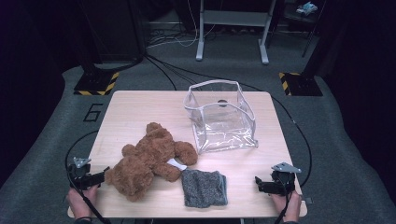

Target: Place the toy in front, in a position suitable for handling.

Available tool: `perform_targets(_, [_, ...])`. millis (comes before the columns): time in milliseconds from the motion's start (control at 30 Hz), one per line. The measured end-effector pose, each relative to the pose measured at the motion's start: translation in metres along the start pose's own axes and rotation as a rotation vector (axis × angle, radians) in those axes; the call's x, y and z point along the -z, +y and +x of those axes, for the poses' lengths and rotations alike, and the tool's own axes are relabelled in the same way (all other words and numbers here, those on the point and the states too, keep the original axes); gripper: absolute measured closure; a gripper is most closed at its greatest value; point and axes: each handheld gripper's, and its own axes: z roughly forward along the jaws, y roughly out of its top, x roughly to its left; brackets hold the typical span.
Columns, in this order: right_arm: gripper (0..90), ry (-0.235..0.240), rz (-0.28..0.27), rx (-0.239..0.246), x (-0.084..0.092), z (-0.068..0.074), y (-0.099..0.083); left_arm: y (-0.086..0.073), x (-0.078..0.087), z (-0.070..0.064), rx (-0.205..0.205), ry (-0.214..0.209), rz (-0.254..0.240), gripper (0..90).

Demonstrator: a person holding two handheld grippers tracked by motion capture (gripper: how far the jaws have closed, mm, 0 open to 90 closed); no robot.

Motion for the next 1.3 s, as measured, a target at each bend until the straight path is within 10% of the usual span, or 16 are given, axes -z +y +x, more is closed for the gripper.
perform_targets(833, [0.0,0.002,0.038,-0.011,0.001,0.001,0.003,0.0,0.0,0.0,-0.001,0.001,-0.003,8.2])
perform_targets(1300, [0.1,0.054,0.025,-0.014,0.023,0.024,0.022,0.003,-0.002,0.0,0.009,0.007,0.004,8.1])
